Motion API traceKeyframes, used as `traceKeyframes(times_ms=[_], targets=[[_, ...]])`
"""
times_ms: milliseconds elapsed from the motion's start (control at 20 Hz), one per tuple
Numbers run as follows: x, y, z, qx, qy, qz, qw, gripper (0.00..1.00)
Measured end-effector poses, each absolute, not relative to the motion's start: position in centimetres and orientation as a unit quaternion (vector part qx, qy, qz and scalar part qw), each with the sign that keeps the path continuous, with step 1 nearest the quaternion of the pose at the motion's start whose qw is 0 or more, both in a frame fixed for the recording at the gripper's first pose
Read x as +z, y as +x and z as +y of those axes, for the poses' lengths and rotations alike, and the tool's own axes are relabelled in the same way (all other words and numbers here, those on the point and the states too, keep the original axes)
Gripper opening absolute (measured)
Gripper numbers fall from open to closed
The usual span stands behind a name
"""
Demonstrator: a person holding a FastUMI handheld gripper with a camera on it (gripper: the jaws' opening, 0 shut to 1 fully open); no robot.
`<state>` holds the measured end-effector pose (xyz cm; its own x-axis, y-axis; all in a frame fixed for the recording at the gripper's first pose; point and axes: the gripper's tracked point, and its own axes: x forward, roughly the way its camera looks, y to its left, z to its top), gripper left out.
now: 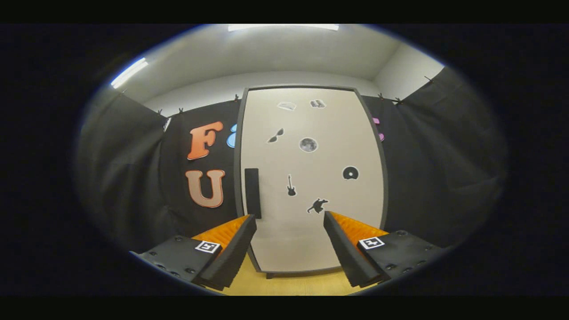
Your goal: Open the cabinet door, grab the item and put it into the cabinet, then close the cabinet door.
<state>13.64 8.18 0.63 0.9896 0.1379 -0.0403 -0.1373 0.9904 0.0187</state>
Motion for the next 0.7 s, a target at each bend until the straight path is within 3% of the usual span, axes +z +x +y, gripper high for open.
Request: traceKeyframes(times_ms=[200, 700], targets=[[0.7, 18.8, 12.5, 0.109, 0.016, 0.019, 0.994, 0.98], [-1.5, 26.3, 15.8, 0.086, -0.025, 0.042, 0.995, 0.98]])
